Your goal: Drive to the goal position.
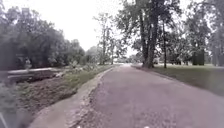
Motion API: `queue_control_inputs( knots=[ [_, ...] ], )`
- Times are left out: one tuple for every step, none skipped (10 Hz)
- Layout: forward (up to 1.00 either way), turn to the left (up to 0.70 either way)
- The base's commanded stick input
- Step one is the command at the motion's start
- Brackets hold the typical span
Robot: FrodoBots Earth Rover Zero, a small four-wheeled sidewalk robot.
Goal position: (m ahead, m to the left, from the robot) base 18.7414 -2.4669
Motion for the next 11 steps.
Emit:
queue_control_inputs(
  knots=[
    [0.70,0.00],
    [0.70,0.00],
    [0.70,0.00],
    [0.70,0.00],
    [0.70,0.00],
    [0.70,0.00],
    [0.70,0.00],
    [0.70,-0.06],
    [0.70,-0.14],
    [0.70,-0.14],
    [0.70,-0.14]
  ],
)
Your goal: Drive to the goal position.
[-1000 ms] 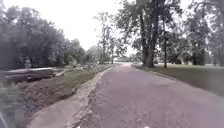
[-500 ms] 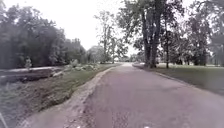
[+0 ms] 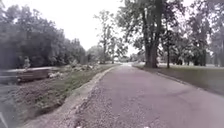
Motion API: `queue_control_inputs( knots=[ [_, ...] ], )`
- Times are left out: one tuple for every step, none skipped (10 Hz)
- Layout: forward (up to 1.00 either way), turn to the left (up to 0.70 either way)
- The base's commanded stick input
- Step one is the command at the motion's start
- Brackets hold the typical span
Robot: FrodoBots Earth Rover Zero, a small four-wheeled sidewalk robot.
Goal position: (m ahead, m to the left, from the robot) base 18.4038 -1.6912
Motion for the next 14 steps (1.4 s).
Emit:
queue_control_inputs(
  knots=[
    [0.70,-0.12],
    [0.70,-0.05],
    [0.70,0.00],
    [0.70,0.00],
    [0.70,0.00],
    [0.70,0.00],
    [0.70,0.00],
    [0.70,0.00],
    [0.70,0.00],
    [0.70,0.00],
    [0.70,0.00],
    [0.70,0.00],
    [0.70,0.00],
    [0.70,0.00]
  ],
)
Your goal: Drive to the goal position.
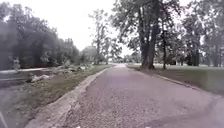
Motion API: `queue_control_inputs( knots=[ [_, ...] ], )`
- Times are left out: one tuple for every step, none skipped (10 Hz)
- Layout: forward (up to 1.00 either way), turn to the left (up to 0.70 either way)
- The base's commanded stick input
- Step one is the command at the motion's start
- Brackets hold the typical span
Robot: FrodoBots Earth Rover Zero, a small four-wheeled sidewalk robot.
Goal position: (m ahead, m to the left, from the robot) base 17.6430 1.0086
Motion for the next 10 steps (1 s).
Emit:
queue_control_inputs(
  knots=[
    [0.70,0.00],
    [0.70,0.00],
    [0.70,0.00],
    [0.70,0.00],
    [0.70,0.00],
    [0.70,0.00],
    [0.70,0.00],
    [0.70,0.00],
    [0.70,0.00],
    [0.70,0.00]
  ],
)
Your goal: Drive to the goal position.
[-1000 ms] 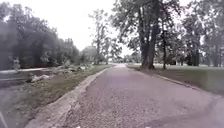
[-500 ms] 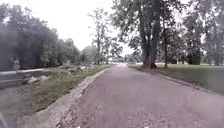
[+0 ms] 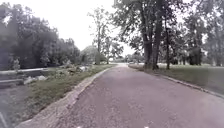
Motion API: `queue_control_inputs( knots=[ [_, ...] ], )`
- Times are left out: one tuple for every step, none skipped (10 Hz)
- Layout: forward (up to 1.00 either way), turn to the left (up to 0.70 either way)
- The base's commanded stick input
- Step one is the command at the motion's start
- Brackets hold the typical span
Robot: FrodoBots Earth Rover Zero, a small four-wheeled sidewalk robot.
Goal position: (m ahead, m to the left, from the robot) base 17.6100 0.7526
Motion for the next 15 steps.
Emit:
queue_control_inputs(
  knots=[
    [0.70,0.00],
    [0.70,0.00],
    [0.70,0.00],
    [0.70,0.00],
    [0.70,0.00],
    [0.70,0.00],
    [0.70,0.00],
    [0.70,-0.01],
    [0.70,-0.01],
    [0.70,-0.01],
    [0.70,-0.01],
    [0.70,-0.01],
    [0.70,-0.01],
    [0.70,-0.01],
    [0.70,-0.01]
  ],
)
